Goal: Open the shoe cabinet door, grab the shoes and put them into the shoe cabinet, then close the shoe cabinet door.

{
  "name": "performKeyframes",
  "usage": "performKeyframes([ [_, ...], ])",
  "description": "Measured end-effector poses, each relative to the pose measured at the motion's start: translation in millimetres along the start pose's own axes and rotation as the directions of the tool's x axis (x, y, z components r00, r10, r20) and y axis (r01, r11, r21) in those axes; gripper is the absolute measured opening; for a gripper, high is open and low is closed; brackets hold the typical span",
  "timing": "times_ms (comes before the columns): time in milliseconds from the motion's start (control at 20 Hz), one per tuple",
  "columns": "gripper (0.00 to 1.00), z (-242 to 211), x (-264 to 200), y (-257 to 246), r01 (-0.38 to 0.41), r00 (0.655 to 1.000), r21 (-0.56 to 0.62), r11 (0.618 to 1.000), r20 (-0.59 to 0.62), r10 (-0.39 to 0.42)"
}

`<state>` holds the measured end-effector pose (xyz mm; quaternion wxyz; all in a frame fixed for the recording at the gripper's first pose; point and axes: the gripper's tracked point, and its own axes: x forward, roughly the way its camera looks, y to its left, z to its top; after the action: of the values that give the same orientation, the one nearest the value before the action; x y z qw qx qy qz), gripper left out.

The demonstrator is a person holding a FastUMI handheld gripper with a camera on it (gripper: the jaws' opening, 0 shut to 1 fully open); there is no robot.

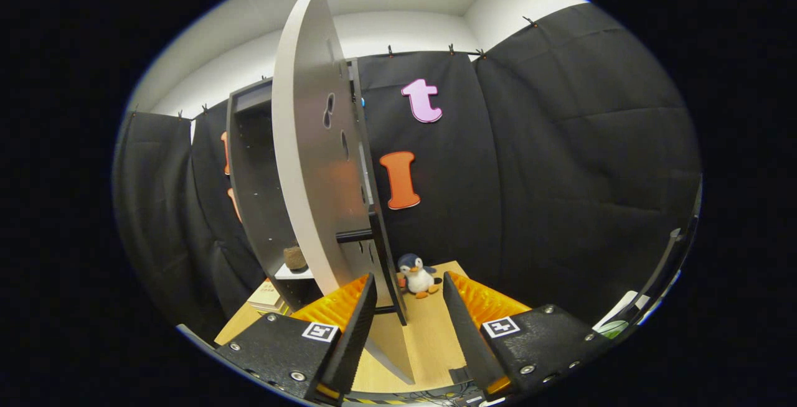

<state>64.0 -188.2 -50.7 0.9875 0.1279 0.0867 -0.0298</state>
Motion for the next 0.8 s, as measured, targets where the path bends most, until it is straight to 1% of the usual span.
performKeyframes([
  [150, 0.70, -8, 3, 37, -0.110, 0.994, 0.007, 0.994, 0.004, 0.110],
  [350, 0.70, -13, 7, 83, -0.242, 0.970, -0.009, 0.970, -0.005, 0.242],
  [450, 0.71, -9, 16, 94, -0.260, 0.965, -0.048, 0.964, 0.001, 0.260],
  [550, 0.71, -9, 23, 99, -0.258, 0.966, -0.076, 0.963, 0.002, 0.258],
  [650, 0.71, -10, 28, 98, -0.250, 0.968, -0.055, 0.967, 0.000, 0.251],
  [800, 0.71, -9, 28, 97, -0.259, 0.966, -0.036, 0.965, 0.006, 0.259],
])
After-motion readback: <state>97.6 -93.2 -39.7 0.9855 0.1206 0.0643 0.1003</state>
